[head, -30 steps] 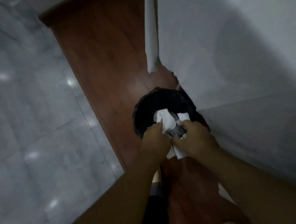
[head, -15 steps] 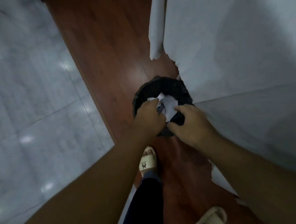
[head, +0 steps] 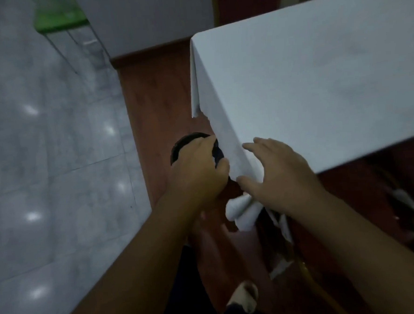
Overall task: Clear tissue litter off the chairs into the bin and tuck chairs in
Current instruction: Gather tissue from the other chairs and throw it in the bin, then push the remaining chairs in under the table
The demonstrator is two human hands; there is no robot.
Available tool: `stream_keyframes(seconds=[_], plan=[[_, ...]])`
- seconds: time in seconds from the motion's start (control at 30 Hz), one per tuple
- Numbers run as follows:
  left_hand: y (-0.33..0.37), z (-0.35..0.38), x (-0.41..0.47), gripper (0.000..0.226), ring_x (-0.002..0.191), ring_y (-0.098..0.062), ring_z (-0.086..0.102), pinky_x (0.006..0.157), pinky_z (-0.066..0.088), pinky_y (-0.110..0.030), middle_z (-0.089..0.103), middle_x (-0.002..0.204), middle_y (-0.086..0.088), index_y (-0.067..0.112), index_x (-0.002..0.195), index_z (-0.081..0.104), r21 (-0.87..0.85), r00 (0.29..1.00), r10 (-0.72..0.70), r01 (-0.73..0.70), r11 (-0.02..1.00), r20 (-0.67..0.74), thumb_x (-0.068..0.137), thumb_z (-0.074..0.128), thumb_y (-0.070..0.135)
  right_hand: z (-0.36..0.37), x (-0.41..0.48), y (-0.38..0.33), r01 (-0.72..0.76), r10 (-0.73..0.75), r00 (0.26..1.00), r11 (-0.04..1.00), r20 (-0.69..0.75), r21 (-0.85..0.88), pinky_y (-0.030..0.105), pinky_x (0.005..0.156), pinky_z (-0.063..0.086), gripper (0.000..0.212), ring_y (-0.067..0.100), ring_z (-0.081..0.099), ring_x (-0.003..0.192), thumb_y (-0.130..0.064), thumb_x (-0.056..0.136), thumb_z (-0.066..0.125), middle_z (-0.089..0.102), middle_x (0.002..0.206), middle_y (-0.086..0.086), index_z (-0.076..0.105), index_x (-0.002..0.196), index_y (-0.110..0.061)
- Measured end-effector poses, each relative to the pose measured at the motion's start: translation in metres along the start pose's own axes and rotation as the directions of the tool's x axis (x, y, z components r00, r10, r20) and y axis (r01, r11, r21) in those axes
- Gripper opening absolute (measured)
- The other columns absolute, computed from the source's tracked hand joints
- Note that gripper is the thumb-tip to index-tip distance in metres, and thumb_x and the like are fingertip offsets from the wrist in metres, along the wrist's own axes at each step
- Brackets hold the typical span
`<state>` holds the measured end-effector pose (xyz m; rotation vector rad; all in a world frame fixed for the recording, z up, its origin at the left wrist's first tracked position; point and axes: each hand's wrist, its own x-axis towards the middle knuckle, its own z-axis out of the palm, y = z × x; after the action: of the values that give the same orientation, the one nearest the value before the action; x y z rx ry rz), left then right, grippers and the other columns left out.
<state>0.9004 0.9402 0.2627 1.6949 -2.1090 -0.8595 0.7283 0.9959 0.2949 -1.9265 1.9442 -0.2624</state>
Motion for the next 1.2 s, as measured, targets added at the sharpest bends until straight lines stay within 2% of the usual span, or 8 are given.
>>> stream_keyframes(seconds=[0.07, 0.13, 0.33, 0.5, 0.73, 0.9, 1.03, 1.2], plan=[[0.032, -0.001, -0.035, 0.065, 0.132, -0.022, 0.044, 0.104, 0.043, -0.045, 0.050, 0.144, -0.002, 0.019, 0.141, 0.042, 0.037, 1.000, 0.006, -0.005, 0.999, -0.008, 0.085, 0.048, 0.049, -0.024, -0.043, 0.011, -0.012, 0.012, 1.000, 0.999, 0.006, -0.051, 0.044, 0.113, 0.034, 0.069, 0.017, 0.037, 0.137, -0.056, 0.081, 0.061, 0.044, 0.150, -0.004, 0.042, 0.142, -0.029], [0.061, 0.000, -0.064, 0.058, 0.127, -0.022, 0.047, 0.096, 0.042, -0.037, 0.055, 0.136, 0.000, 0.020, 0.136, 0.044, 0.081, 0.994, 0.084, -0.078, 0.994, -0.066, 0.086, 0.052, 0.048, -0.042, -0.081, 0.020, -0.027, 0.028, 1.000, 0.995, 0.008, -0.099, 0.049, 0.117, 0.028, 0.073, 0.016, 0.031, 0.142, -0.060, 0.081, 0.057, 0.039, 0.153, -0.005, 0.038, 0.145, -0.031], [0.116, 0.011, -0.112, 0.059, 0.128, -0.023, 0.046, 0.102, 0.042, -0.042, 0.055, 0.134, -0.002, 0.017, 0.141, 0.043, 0.144, 0.968, 0.248, -0.241, 0.960, -0.036, 0.091, 0.056, 0.045, -0.061, -0.153, 0.034, -0.139, 0.136, 0.990, 0.983, -0.031, -0.119, 0.047, 0.120, 0.017, 0.077, 0.014, 0.022, 0.145, -0.062, 0.080, 0.055, 0.034, 0.156, -0.009, 0.032, 0.146, -0.033], [0.143, 0.028, -0.145, 0.059, 0.121, -0.025, 0.050, 0.097, 0.044, -0.041, 0.058, 0.127, -0.005, 0.013, 0.136, 0.047, 0.203, 0.932, 0.363, -0.353, 0.913, -0.011, 0.086, 0.061, 0.042, -0.068, -0.191, 0.053, -0.208, 0.203, 0.978, 0.971, -0.056, -0.119, 0.044, 0.121, 0.014, 0.081, 0.012, 0.018, 0.147, -0.063, 0.080, 0.053, 0.029, 0.158, -0.009, 0.028, 0.150, -0.030], [0.183, 0.085, -0.186, 0.069, 0.140, -0.022, 0.034, 0.115, 0.030, -0.042, 0.044, 0.148, -0.001, 0.021, 0.146, 0.035, 0.189, 0.966, 0.257, -0.257, 0.948, 0.024, 0.087, 0.056, 0.049, -0.091, -0.234, 0.136, -0.167, 0.162, 0.985, 0.983, -0.059, -0.079, 0.043, 0.121, 0.013, 0.080, 0.013, 0.018, 0.147, -0.063, 0.081, 0.053, 0.030, 0.158, -0.010, 0.028, 0.150, -0.031], [0.267, 0.156, -0.199, 0.070, 0.145, -0.021, 0.026, 0.118, 0.022, -0.039, 0.038, 0.154, 0.000, 0.020, 0.149, 0.032, 0.200, 0.990, 0.143, -0.143, 0.969, 0.011, 0.090, 0.056, 0.050, -0.125, -0.258, 0.226, -0.055, 0.055, 0.998, 0.997, 0.001, -0.061, 0.043, 0.122, 0.011, 0.083, 0.014, 0.016, 0.148, -0.065, 0.080, 0.053, 0.027, 0.159, -0.009, 0.025, 0.150, -0.031], [0.341, 0.205, -0.213, 0.071, 0.146, -0.022, 0.023, 0.120, 0.022, -0.044, 0.035, 0.156, -0.002, 0.019, 0.150, 0.031, 0.242, 0.989, 0.143, -0.150, 0.959, 0.046, 0.090, 0.053, 0.051, -0.165, -0.294, 0.296, -0.016, 0.017, 1.000, 0.991, 0.011, -0.136, 0.043, 0.122, 0.012, 0.084, 0.014, 0.017, 0.148, -0.067, 0.079, 0.053, 0.029, 0.158, -0.010, 0.025, 0.151, -0.032], [0.395, 0.235, -0.226, 0.072, 0.147, -0.021, 0.021, 0.121, 0.018, -0.040, 0.034, 0.156, -0.001, 0.020, 0.150, 0.030, 0.251, 0.981, 0.194, -0.191, 0.949, 0.014, 0.089, 0.051, 0.052, -0.191, -0.323, 0.348, -0.039, 0.040, 0.999, 0.987, 0.002, -0.153, 0.041, 0.121, 0.010, 0.083, 0.011, 0.017, 0.147, -0.068, 0.079, 0.051, 0.028, 0.158, -0.012, 0.024, 0.150, -0.034]])
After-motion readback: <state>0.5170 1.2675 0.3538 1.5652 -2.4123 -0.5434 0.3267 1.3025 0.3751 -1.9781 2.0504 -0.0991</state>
